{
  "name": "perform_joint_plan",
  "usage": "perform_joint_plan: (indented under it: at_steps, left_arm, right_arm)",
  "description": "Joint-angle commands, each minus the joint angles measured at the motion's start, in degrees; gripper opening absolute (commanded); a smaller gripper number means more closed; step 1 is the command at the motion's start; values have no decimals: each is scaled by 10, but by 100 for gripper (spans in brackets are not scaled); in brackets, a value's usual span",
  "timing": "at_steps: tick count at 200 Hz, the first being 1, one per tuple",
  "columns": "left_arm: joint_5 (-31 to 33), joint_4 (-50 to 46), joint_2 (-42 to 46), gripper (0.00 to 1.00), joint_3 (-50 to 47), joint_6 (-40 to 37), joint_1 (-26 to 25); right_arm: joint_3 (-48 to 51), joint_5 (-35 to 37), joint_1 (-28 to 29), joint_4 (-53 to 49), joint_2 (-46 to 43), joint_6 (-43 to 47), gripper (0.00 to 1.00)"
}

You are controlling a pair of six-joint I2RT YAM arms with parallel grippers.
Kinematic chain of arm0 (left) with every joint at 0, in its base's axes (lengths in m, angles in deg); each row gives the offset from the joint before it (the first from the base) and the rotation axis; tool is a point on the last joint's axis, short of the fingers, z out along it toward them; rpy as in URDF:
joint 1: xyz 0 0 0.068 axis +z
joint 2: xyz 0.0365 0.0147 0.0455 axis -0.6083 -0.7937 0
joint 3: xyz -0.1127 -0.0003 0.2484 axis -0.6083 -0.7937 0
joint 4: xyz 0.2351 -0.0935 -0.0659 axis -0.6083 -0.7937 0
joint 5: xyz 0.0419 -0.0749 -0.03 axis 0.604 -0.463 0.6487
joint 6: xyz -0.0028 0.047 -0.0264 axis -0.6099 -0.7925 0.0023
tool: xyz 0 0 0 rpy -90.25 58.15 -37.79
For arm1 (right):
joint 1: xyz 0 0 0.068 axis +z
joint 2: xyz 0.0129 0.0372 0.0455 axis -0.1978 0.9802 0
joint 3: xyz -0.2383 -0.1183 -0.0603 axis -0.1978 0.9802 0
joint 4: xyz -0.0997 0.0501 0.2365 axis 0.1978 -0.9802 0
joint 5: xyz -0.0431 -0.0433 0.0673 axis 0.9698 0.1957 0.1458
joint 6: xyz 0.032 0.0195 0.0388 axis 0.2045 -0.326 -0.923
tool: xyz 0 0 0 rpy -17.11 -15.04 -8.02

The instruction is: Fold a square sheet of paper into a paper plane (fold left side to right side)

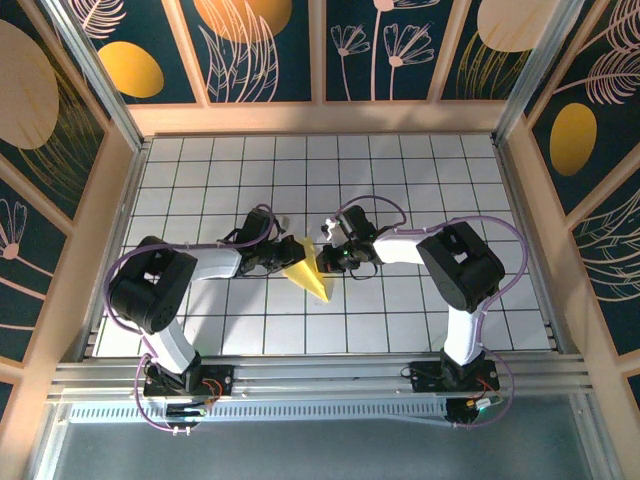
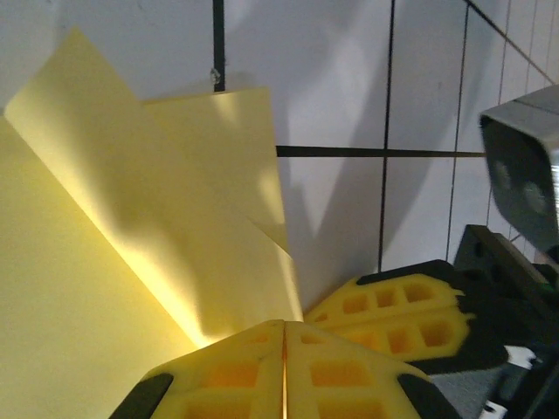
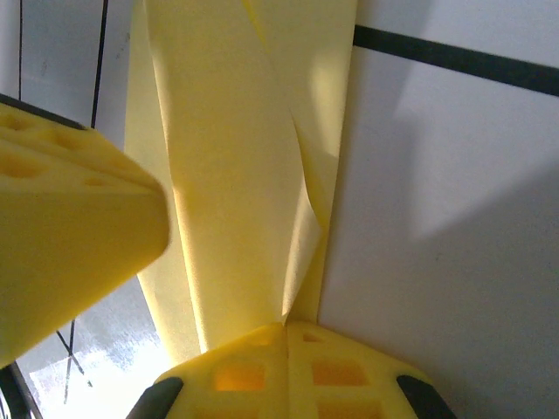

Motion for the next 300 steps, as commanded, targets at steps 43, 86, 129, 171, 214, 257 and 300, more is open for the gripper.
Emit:
perform_joint_plan:
  at_steps: [43,86,129,171,214,257,300]
  left_arm:
    - [13,-5,-28,8,10,-6,-3]
    - [41,-25,-28,6,4,-9,-2]
    - [52,-32,-33,5,1,-8,-3]
    - [57,-33,-36,4,-8,-8,-2]
    - [65,-37,-38,4,-13,-8,-2]
    - [67,-38,-41,3,-16,-9,-2]
    - [70,-40,-41,3,-17,-8,-3]
  right_arm:
    - [-3,65,8,-73,36,15,0]
    - [-5,74,8,-84,37,21,0]
    - [-5,76,8,-86,35,21,0]
    - [-11,68,7,-87,30,21,0]
    - [-21,52,3,-83,12,14,0]
    - [-35,30,1,-71,-9,5,9]
    - [-33,25,-7,-68,-48,-6,22]
